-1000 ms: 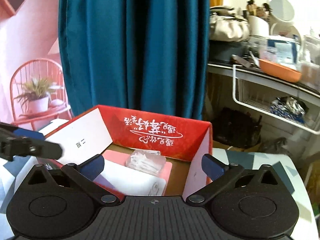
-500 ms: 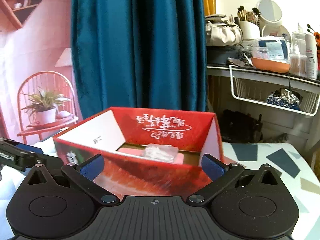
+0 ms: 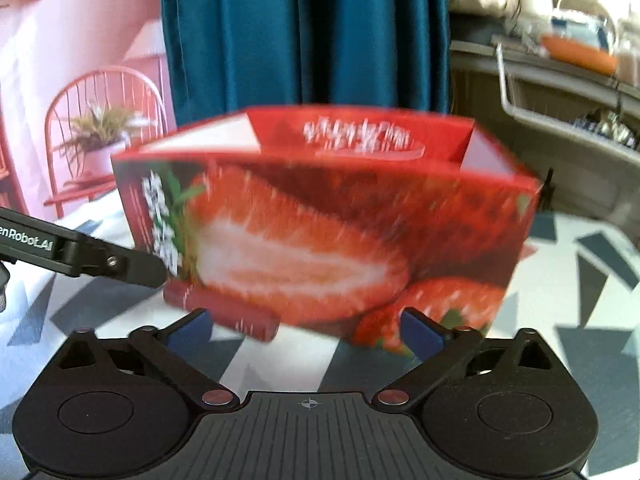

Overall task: Organize rigid objects
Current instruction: 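Lower the left gripper around the dark red tube, then close the left gripper on the dark red tube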

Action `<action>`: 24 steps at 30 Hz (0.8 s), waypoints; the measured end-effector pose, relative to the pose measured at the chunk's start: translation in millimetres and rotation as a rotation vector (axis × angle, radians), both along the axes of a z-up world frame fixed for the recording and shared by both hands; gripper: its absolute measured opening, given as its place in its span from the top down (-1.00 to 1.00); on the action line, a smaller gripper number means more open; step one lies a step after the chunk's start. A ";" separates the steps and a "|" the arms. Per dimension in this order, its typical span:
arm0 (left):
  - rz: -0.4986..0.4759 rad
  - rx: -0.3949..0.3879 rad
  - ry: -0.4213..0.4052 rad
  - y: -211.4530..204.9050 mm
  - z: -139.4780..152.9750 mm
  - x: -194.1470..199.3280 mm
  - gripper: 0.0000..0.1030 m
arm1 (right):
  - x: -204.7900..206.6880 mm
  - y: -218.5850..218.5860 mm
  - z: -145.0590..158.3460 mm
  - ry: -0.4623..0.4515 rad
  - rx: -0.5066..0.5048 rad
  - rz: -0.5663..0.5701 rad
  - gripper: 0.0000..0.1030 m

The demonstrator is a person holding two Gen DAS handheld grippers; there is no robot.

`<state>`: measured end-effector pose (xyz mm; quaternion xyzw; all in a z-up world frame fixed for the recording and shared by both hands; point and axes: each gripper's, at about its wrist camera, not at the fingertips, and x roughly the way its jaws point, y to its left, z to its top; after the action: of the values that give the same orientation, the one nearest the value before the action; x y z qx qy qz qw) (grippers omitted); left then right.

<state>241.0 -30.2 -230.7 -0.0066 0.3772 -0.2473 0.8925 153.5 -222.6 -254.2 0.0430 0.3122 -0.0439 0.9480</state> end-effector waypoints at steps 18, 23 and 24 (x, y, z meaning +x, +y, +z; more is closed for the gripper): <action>-0.008 -0.050 0.076 -21.5 -28.5 15.7 0.06 | 24.0 25.2 -21.9 0.083 -0.006 0.123 0.12; 0.016 -0.064 0.081 -30.1 -31.2 8.6 0.06 | 19.0 13.3 -21.5 0.072 0.045 0.092 0.12; 0.017 -0.062 0.079 -30.8 -30.9 6.6 0.06 | 18.6 10.9 -21.4 0.070 0.052 0.086 0.12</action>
<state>247.6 -61.0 -261.6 -0.0473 0.4041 -0.2511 0.8783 172.1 -211.7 -275.7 0.0523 0.3479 0.0037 0.9360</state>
